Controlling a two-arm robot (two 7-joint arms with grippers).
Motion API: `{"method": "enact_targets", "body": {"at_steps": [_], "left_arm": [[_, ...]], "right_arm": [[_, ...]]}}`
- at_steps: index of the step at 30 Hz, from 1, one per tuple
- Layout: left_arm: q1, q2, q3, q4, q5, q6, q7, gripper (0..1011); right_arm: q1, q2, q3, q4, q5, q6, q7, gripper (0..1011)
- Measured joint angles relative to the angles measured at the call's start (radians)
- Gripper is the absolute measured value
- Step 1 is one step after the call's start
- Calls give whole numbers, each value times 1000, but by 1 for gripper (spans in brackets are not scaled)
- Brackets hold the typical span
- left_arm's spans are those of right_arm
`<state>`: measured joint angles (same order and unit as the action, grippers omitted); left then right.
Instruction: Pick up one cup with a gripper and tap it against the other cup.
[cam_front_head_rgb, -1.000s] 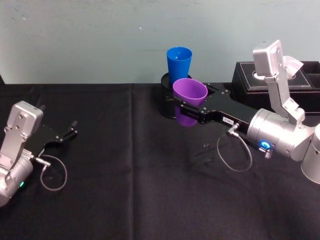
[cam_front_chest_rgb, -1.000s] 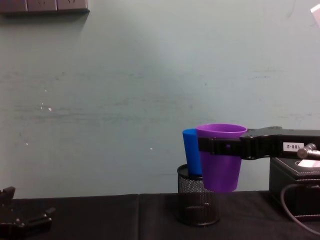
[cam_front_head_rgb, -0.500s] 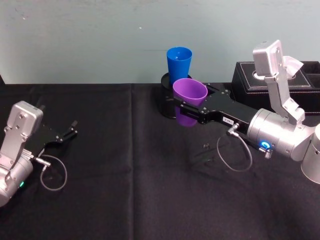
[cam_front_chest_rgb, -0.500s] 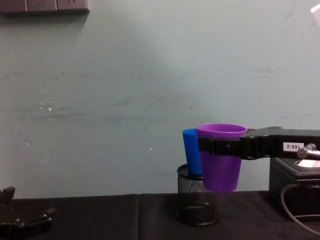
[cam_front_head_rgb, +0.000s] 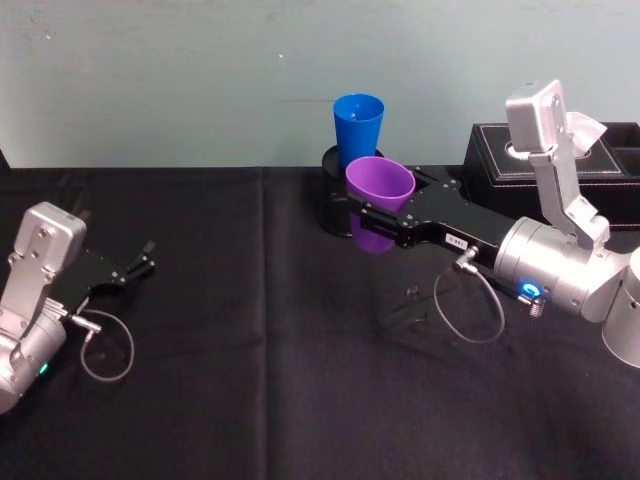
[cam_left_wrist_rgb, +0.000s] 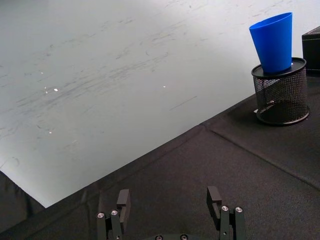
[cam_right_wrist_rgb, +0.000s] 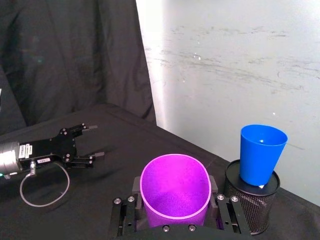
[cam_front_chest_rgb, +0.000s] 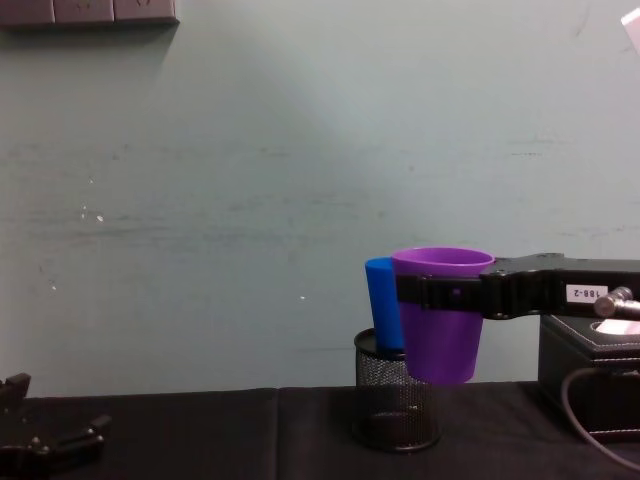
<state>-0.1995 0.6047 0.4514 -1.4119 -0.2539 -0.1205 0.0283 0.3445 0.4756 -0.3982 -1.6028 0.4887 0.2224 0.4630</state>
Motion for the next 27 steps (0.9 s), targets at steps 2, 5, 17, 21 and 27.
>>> {"method": "enact_targets", "body": {"at_steps": [2, 5, 17, 21, 27], "left_arm": [[0, 0, 0, 0, 0, 0, 0, 1000], [0, 0, 0, 0, 0, 0, 0, 1000], [0, 0, 0, 0, 0, 0, 0, 1000], [0, 0, 0, 0, 0, 0, 0, 1000], [0, 0, 0, 0, 0, 0, 0, 1000]], "right_arm": [[0, 0, 0, 0, 0, 0, 0, 724], [0, 0, 0, 0, 0, 0, 0, 724], [0, 0, 0, 0, 0, 0, 0, 724], [0, 0, 0, 0, 0, 0, 0, 724], [0, 0, 0, 0, 0, 0, 0, 724]]}}
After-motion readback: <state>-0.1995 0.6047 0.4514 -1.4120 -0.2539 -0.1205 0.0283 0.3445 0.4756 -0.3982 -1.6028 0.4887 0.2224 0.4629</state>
